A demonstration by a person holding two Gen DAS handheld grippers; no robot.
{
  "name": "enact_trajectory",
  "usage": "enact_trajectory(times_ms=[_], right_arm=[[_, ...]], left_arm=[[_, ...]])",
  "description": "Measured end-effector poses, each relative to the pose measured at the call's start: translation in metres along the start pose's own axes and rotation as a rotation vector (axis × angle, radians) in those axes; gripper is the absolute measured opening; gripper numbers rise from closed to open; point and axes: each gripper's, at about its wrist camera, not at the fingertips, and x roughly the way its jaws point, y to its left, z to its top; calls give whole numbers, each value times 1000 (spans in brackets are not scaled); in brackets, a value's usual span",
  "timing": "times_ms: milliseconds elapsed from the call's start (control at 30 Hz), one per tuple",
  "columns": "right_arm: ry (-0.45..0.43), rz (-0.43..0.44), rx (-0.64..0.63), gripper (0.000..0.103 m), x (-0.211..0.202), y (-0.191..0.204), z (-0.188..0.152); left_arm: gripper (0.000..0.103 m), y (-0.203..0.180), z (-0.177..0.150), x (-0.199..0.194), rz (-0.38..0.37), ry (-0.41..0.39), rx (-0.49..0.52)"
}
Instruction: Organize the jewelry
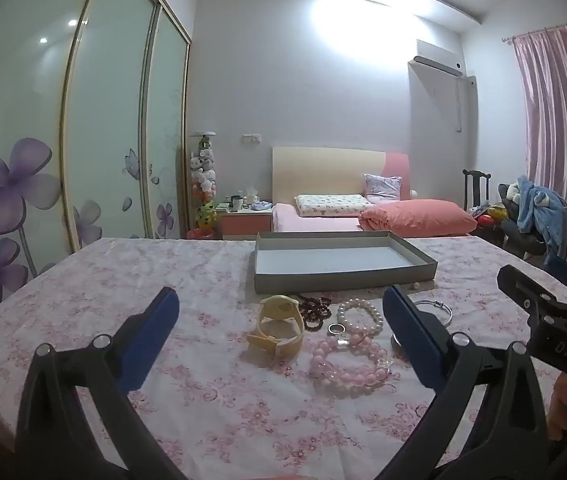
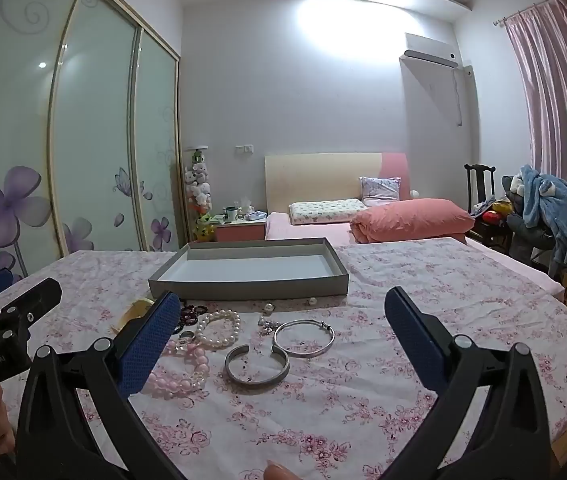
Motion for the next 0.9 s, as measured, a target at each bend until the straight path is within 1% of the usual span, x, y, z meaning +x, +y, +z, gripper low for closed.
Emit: enact_trajectory(times_ms=[900], right_arm=[[6, -1, -1, 101, 1, 0, 0]], left_arm=[[99, 0, 0, 0, -1, 3, -5]])
